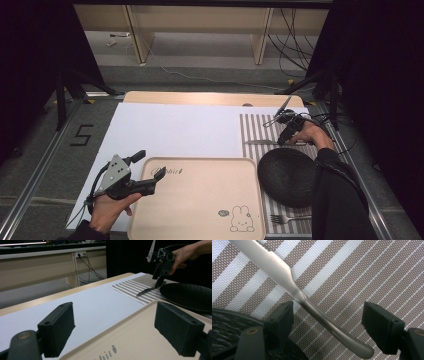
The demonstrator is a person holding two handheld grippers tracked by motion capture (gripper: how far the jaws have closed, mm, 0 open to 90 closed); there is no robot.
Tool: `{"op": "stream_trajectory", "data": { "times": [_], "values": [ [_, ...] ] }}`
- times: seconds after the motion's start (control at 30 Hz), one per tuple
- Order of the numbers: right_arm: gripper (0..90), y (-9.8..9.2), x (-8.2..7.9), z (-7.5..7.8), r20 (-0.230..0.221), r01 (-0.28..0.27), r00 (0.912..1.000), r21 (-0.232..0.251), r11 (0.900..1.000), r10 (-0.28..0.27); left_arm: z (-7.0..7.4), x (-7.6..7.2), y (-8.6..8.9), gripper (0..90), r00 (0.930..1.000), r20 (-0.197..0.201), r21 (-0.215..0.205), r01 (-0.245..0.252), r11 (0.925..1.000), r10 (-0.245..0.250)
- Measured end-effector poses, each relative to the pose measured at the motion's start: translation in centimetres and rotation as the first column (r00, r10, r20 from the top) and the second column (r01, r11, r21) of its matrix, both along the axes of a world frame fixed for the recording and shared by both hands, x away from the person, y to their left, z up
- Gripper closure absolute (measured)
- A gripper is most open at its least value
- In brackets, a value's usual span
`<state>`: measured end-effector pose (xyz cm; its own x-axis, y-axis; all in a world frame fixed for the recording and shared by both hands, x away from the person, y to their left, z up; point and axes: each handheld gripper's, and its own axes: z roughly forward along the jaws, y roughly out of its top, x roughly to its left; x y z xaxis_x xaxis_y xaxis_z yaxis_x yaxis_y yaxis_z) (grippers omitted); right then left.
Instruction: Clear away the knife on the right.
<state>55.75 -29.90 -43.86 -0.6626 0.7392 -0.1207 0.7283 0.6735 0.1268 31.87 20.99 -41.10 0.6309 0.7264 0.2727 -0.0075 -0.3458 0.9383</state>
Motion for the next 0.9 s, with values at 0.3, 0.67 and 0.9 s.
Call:
{"op": "stream_trajectory", "data": {
  "times": [0.3, 0.67, 0.9],
  "values": [
    [32.9, 0.2, 0.1, -0.5, -0.026, -0.019, 0.9995, -0.033, 0.999, 0.018, 0.0, 0.0, 0.0, 16.0, 1.0000, 0.000, -0.001, 0.000, 1.0000, 0.000],
    [40.6, 0.3, 0.3, -0.7, -0.053, -0.064, 0.9967, -0.055, 0.996, 0.061, 0.0, 0.0, 0.0, 16.0, 1.0000, -0.001, 0.003, 0.001, 1.0000, -0.001],
    [45.2, 0.4, 0.2, -1.1, -0.057, -0.077, 0.9957, -0.067, 0.995, 0.073, 0.0, 0.0, 0.0, 16.0, 1.0000, 0.000, 0.002, -0.001, 1.0000, 0.001]
  ]
}}
